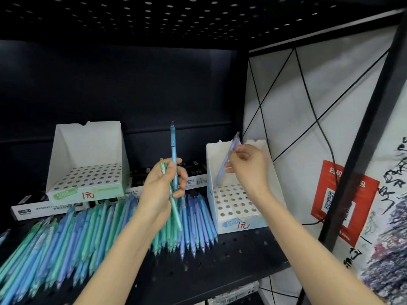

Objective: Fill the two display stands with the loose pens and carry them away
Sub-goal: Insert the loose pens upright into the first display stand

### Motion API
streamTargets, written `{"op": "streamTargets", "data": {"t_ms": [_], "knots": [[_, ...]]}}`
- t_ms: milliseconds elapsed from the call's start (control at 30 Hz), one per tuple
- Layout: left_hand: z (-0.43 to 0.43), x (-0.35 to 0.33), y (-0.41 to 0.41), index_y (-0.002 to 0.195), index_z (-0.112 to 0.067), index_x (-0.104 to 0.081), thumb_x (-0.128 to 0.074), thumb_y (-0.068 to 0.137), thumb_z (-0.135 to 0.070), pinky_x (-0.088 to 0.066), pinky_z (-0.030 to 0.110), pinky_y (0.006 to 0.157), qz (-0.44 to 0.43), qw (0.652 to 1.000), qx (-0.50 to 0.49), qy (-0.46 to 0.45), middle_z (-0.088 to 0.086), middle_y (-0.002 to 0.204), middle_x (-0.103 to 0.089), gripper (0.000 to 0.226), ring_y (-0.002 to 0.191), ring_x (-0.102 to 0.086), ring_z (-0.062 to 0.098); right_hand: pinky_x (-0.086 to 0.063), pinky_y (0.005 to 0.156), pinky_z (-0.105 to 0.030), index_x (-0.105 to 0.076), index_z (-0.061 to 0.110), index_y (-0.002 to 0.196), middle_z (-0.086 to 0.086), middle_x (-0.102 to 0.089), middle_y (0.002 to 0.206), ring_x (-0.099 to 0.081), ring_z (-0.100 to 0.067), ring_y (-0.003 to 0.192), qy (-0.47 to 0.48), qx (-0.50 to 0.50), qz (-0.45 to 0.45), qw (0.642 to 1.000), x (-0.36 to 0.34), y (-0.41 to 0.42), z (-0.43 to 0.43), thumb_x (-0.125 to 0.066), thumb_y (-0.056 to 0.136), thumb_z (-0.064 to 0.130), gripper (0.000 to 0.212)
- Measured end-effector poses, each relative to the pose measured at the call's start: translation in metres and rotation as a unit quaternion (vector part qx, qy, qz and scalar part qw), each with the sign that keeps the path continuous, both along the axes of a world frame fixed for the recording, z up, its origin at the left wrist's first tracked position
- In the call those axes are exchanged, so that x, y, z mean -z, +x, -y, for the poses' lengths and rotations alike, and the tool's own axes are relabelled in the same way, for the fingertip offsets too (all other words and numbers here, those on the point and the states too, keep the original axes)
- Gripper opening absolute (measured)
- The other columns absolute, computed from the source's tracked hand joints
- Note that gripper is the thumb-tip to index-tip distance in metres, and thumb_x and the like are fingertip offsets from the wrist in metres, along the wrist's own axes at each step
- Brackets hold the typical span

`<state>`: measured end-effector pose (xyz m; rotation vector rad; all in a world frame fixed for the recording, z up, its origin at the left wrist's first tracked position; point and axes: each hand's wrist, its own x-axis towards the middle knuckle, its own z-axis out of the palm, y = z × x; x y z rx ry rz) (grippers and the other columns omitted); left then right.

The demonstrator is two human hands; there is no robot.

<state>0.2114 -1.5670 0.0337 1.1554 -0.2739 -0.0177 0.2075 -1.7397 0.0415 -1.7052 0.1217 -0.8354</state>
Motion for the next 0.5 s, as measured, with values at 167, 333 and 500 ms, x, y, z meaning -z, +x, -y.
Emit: {"op": "streamTargets", "data": {"t_ms": [167,333,500], "knots": [[0.009,0.006,0.006,0.094,-0.009,-0.055,-0.038,0.099,-0.015,-0.025,0.016,0.036,0.017,0.999,-0.002,0.029,0.000,0.060,-0.054,0.018,0.044,-0.038,0.008,-0.056,0.069,-0.048,-0.063,0.001,0.074,-0.010,-0.068,0.067,-0.068,-0.023,0.064,-0.075,-0.022,-0.046,0.996,0.012,0.019,0.003,-0.056,0.086,0.007,0.015],[0.013,0.009,0.006,0.093,-0.008,-0.054,-0.038,0.099,-0.016,-0.025,0.016,0.036,0.033,0.997,-0.002,0.068,-0.003,0.057,-0.053,0.019,0.041,-0.035,0.007,-0.054,0.067,-0.052,-0.063,-0.004,0.069,-0.021,-0.066,0.068,-0.065,-0.036,0.067,-0.159,-0.032,-0.076,0.984,0.012,0.029,0.002,-0.057,0.081,0.008,0.018],[0.012,0.006,0.004,0.094,-0.008,-0.054,-0.038,0.099,-0.016,-0.025,0.016,0.038,0.046,0.996,-0.004,0.073,-0.001,0.059,-0.054,0.019,0.043,-0.038,0.007,-0.055,0.069,-0.042,-0.065,-0.002,0.070,-0.017,-0.068,0.070,-0.067,-0.032,0.070,-0.210,-0.043,-0.117,0.970,0.015,0.031,-0.002,-0.059,0.082,0.010,0.018]]}}
